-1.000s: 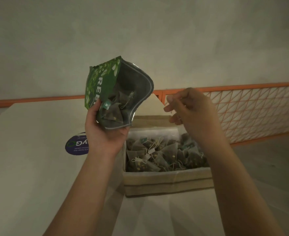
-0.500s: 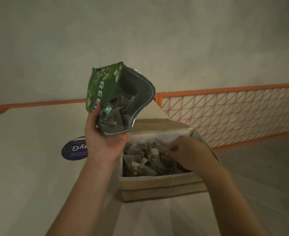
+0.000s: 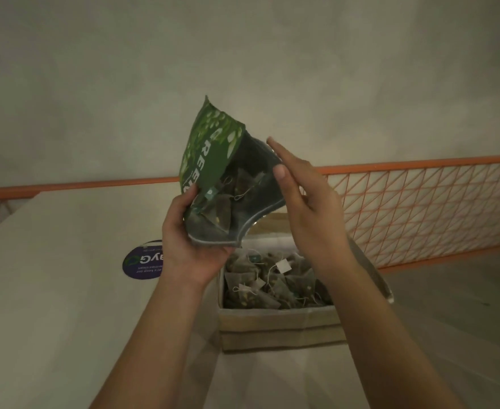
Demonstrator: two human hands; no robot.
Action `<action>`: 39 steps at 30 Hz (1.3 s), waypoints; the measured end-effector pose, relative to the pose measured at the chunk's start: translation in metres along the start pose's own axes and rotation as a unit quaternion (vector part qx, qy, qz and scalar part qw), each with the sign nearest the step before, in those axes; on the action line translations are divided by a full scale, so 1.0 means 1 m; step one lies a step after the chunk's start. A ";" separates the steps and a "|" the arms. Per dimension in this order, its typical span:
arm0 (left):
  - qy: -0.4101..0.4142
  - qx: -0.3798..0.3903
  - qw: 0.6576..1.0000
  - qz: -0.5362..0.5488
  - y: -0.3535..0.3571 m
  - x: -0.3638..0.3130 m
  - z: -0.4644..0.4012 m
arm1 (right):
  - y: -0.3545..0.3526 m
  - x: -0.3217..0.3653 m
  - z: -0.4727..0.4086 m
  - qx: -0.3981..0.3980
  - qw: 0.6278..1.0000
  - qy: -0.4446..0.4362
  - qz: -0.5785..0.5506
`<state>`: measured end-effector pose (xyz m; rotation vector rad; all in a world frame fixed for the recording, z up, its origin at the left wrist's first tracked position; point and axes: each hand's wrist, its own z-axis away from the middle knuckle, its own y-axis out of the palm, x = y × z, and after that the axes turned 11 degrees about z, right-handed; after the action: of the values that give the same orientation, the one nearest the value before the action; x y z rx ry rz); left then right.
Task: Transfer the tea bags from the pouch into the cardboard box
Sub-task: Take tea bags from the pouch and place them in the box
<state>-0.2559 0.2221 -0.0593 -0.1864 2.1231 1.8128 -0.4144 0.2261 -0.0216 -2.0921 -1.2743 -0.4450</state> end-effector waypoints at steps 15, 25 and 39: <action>-0.062 -0.017 0.998 -0.011 0.013 0.002 -0.007 | 0.025 -0.016 0.014 -0.068 0.997 0.018 0.028; -0.015 -0.013 0.999 -0.041 0.003 -0.003 -0.001 | 0.026 -0.006 0.020 -0.121 0.992 0.002 -0.045; -0.012 -0.035 0.998 0.049 -0.002 0.011 -0.002 | 0.027 -0.013 0.022 -0.048 0.993 -0.075 0.077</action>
<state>-0.2660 0.2214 -0.0643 -0.0803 2.0871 1.9368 -0.3980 0.2240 -0.0548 -2.3226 -1.1841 -0.2899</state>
